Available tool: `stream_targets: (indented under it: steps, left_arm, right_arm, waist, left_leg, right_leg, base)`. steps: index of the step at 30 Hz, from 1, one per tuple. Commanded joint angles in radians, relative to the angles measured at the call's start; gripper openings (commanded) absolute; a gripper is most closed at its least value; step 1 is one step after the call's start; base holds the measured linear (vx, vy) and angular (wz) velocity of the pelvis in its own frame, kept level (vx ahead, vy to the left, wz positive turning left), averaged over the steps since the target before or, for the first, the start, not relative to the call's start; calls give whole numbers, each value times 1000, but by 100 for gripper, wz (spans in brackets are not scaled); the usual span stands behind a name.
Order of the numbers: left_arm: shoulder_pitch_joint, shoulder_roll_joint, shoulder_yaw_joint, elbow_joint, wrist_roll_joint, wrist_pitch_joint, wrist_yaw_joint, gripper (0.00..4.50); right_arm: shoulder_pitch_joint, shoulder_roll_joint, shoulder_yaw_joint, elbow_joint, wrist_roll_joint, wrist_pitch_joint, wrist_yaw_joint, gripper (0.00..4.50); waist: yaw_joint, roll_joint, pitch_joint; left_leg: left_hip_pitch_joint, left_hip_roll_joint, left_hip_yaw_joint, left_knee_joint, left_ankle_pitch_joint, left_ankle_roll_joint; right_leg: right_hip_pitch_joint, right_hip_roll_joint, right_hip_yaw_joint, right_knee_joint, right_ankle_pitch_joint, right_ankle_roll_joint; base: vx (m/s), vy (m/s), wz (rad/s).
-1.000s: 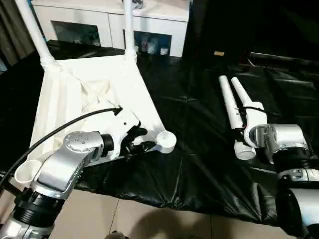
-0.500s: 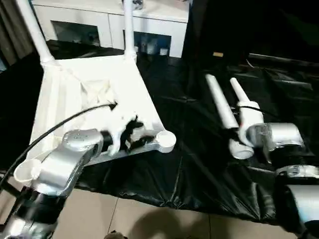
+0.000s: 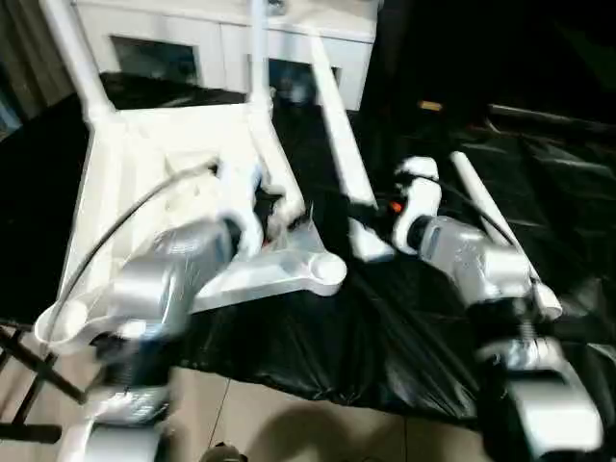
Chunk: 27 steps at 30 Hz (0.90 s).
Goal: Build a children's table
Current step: Pick table leg
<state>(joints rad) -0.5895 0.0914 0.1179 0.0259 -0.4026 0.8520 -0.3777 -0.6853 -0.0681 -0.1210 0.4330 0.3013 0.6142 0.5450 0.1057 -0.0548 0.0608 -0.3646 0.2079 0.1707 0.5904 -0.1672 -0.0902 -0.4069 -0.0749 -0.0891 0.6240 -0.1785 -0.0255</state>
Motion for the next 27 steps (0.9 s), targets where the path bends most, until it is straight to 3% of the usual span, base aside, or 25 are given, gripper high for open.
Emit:
stream_targets:
  steps: [1, 4, 12, 13, 21, 27]
  left_arm:
    - [-18, -15, 39, 17, -37, 14, 35, 450]
    - [-50, -51, 97, 40, -83, 22, 68, 450]
    - [-85, -96, 157, 42, -102, 18, 117, 450]
    - [-87, -99, 162, 40, -102, 17, 124, 423]
    - [-101, -110, 204, 56, -122, -12, 199, 375]
    - [-107, -123, 221, 60, -114, -18, 211, 318]
  right_arm:
    - [14, -2, 2, -52, 30, -14, 26, 188]
    - [44, 15, 38, -123, 64, 1, 80, 188]
    - [113, 25, 111, -231, 95, 13, 161, 188]
    - [116, 26, 113, -235, 96, 13, 163, 188]
    - [137, 33, 129, -266, 101, 17, 156, 188]
    - [154, 28, 141, -290, 94, 10, 132, 188]
  waist:
    - [7, -1, -74]
    - [10, -2, -73]
    - [16, -5, -72]
    - [16, -6, -72]
    - [16, -6, -74]
    - [16, -5, -72]
  left_leg:
    - [6, 16, 1, -62, -154, 9]
    - [5, 17, -1, -65, -161, 8]
    - [3, 22, -6, -69, -158, -2]
    - [4, 22, -6, -69, -160, -5]
    - [4, 23, -8, -69, -146, -9]
    - [5, 23, -8, -70, -159, -14]
  right_leg:
    - [57, -63, 52, -76, -202, -142]
    - [58, -63, 50, -79, -197, -130]
    - [59, -68, 49, -81, -200, -112]
    - [58, -68, 49, -82, -201, -113]
    - [62, -68, 49, -77, -142, -123]
    - [61, -69, 49, -81, -173, -114]
  base:
    - [0, 0, 0]
    - [0, 0, 0]
    - [0, 0, 0]
    - [0, 0, 0]
    - [0, 0, 0]
    - [0, 0, 0]
